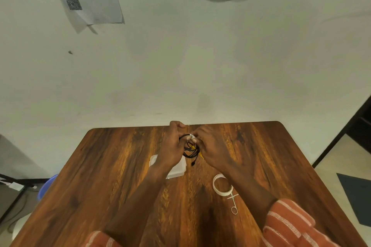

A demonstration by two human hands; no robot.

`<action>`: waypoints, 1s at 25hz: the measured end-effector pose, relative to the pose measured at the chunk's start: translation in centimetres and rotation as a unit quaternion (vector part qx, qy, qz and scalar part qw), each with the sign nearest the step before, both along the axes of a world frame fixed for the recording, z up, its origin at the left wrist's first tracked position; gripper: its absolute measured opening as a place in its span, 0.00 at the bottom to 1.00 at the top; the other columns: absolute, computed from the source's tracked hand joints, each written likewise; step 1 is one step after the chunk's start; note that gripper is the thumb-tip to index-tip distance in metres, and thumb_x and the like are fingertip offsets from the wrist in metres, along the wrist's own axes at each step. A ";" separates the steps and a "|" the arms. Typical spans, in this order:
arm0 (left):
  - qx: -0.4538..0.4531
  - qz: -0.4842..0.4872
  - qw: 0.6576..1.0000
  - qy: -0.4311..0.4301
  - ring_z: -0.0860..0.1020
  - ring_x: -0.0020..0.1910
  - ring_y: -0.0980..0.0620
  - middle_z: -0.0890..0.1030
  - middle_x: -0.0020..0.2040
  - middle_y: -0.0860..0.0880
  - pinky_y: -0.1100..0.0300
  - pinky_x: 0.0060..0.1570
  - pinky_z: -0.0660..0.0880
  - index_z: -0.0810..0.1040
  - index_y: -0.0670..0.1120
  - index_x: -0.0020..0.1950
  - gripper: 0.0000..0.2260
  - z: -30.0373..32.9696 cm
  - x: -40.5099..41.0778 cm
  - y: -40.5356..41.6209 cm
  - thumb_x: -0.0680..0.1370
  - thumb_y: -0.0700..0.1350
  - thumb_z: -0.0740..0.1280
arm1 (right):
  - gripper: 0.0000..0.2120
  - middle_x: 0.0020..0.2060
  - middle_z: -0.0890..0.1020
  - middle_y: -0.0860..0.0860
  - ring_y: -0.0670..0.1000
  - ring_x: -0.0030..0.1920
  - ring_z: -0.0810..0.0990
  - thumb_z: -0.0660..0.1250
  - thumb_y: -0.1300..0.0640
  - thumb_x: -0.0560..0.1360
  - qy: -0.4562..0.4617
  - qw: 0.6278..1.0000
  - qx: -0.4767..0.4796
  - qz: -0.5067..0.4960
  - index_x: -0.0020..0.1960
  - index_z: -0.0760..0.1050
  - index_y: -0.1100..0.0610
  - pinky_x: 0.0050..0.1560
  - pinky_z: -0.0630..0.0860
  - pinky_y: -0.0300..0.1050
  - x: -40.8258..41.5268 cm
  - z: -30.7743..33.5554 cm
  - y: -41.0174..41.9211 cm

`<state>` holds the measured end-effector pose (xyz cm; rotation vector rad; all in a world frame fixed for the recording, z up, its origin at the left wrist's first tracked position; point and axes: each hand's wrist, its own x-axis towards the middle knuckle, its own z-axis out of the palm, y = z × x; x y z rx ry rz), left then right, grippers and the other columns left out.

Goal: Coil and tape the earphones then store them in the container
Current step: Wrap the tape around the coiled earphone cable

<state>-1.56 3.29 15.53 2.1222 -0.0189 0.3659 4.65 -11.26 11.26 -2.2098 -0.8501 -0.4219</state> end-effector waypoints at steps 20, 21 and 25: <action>-0.004 0.074 0.997 0.010 0.81 0.42 0.65 0.85 0.45 0.56 0.73 0.42 0.75 0.86 0.48 0.51 0.07 -2.8 0.0 2.1 0.78 0.43 0.68 | 0.11 0.33 0.79 0.53 0.54 0.39 0.79 0.64 0.60 0.73 0.604 0.653 0.456 0.001 0.31 0.73 0.56 0.47 0.76 0.49 -0.9 -3.0 5.0; -0.034 0.076 0.996 0.033 0.81 0.39 0.67 0.85 0.45 0.55 0.74 0.39 0.75 0.86 0.46 0.51 0.07 -3.2 0.2 2.4 0.78 0.42 0.69 | 0.11 0.33 0.79 0.54 0.53 0.39 0.79 0.64 0.59 0.73 0.601 0.669 0.437 -0.017 0.32 0.75 0.56 0.47 0.76 0.48 -0.6 -3.4 5.3; -0.099 0.109 0.984 0.101 0.82 0.36 0.60 0.87 0.42 0.48 0.66 0.37 0.77 0.87 0.44 0.49 0.05 -5.3 1.5 4.9 0.76 0.42 0.71 | 0.11 0.43 0.87 0.58 0.54 0.44 0.83 0.65 0.57 0.76 0.574 0.769 0.276 -0.057 0.42 0.84 0.59 0.49 0.77 0.51 0.8 -4.3 6.8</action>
